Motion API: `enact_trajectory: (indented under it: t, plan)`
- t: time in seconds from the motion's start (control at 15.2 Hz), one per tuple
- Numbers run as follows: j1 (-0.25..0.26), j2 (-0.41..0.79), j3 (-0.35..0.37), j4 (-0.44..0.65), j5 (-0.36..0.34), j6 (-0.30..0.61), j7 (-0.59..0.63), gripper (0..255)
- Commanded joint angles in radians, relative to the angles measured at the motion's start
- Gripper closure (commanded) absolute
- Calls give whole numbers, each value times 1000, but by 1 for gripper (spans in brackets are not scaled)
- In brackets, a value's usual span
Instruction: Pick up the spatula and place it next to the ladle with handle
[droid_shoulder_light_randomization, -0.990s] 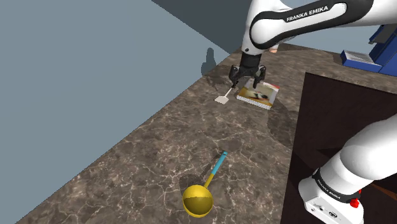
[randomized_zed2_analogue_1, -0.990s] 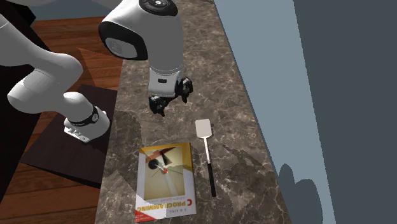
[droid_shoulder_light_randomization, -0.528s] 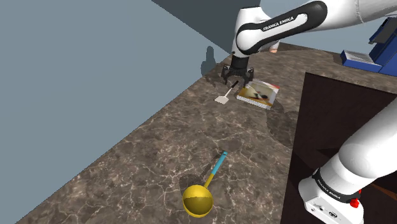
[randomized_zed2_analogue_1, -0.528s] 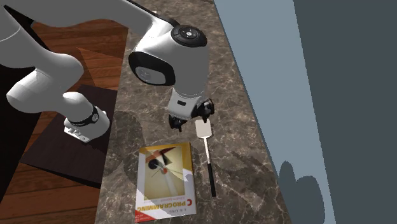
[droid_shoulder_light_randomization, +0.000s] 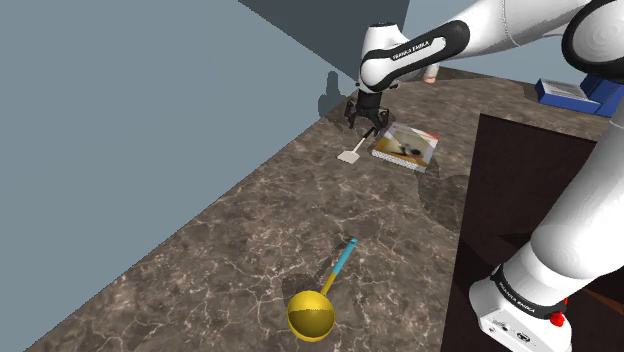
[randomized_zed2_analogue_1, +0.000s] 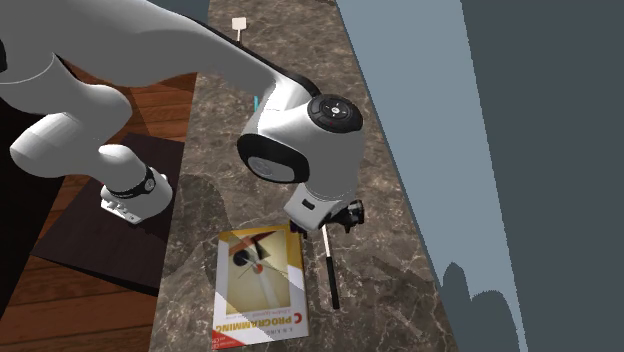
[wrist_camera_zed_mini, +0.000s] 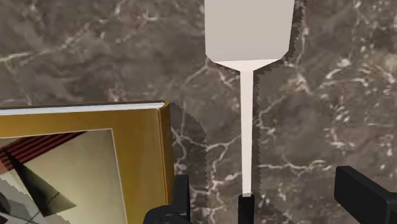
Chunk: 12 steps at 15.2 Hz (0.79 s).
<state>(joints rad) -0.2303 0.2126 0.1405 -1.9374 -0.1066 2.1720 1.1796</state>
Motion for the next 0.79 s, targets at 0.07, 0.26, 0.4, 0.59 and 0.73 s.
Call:
enact_trajectory:
  t: [0.07,0.26,0.4,0.59,0.73]
  plan:
    - [0,30,-5,-5,-8,36,17,0]
    - [0,51,-8,-19,-14,71,21,0]
    - [0,62,-9,-25,-17,89,23,0]
    - [1,62,-9,-25,-17,89,23,0]
    - [1,62,-9,-25,-17,89,23,0]
